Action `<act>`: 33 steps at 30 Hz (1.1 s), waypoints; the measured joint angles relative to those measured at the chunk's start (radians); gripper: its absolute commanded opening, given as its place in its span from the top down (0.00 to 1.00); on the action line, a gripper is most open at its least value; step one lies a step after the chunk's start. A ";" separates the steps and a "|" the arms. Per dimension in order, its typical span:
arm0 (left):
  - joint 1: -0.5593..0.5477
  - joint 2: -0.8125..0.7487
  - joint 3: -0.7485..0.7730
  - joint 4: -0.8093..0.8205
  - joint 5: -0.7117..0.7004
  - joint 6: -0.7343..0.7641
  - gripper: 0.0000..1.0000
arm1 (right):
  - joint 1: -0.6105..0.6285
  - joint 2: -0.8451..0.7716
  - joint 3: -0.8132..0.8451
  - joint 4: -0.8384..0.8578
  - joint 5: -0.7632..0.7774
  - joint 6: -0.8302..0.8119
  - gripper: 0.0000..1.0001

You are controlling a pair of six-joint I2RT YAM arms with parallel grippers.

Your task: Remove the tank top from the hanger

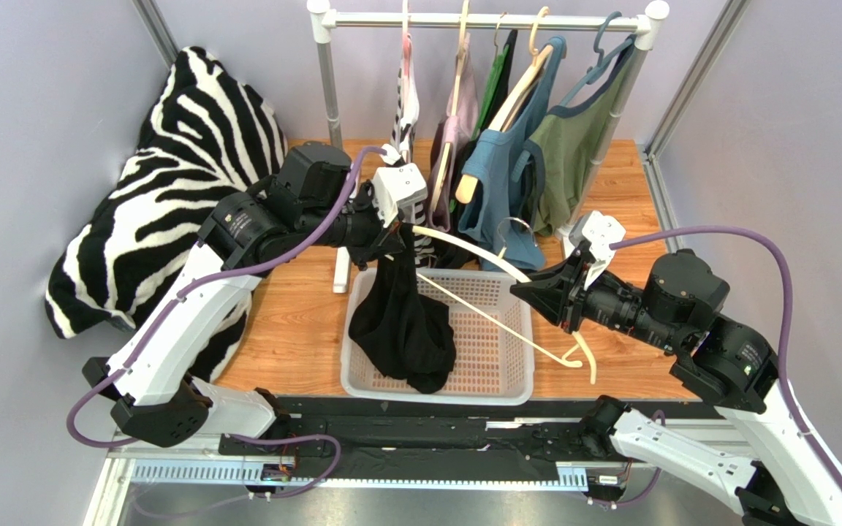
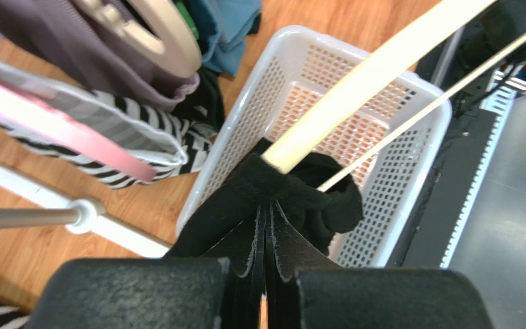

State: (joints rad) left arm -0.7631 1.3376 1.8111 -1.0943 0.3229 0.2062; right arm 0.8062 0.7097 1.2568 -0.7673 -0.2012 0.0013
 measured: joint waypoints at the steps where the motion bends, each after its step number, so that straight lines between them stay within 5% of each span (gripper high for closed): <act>1: 0.000 0.000 0.002 0.000 -0.019 0.000 1.00 | 0.000 0.000 0.000 0.002 0.000 0.001 1.00; 16: 0.000 -0.025 0.174 0.006 -0.130 0.016 1.00 | -0.002 -0.044 -0.021 -0.002 0.026 0.002 1.00; 17: 0.000 -0.033 0.175 0.008 -0.134 0.018 0.97 | -0.002 -0.044 -0.023 -0.002 0.026 0.002 1.00; 19: 0.002 -0.048 0.170 0.010 -0.129 0.018 0.68 | -0.002 -0.044 -0.030 -0.003 0.026 0.002 1.00; 21: 0.005 -0.071 0.130 0.021 -0.104 0.023 0.55 | -0.002 -0.043 -0.032 -0.003 0.026 0.003 1.00; 27: 0.011 -0.105 -0.080 0.013 -0.007 0.001 0.49 | -0.002 -0.043 -0.032 -0.003 0.026 0.003 1.00; 33: 0.013 -0.049 -0.099 0.007 0.016 -0.014 0.51 | -0.002 -0.039 -0.032 -0.003 0.026 0.009 1.00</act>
State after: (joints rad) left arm -0.7502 1.2888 1.7123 -1.0874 0.3389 0.1917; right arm 0.8040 0.6704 1.2243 -0.7700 -0.1749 0.0101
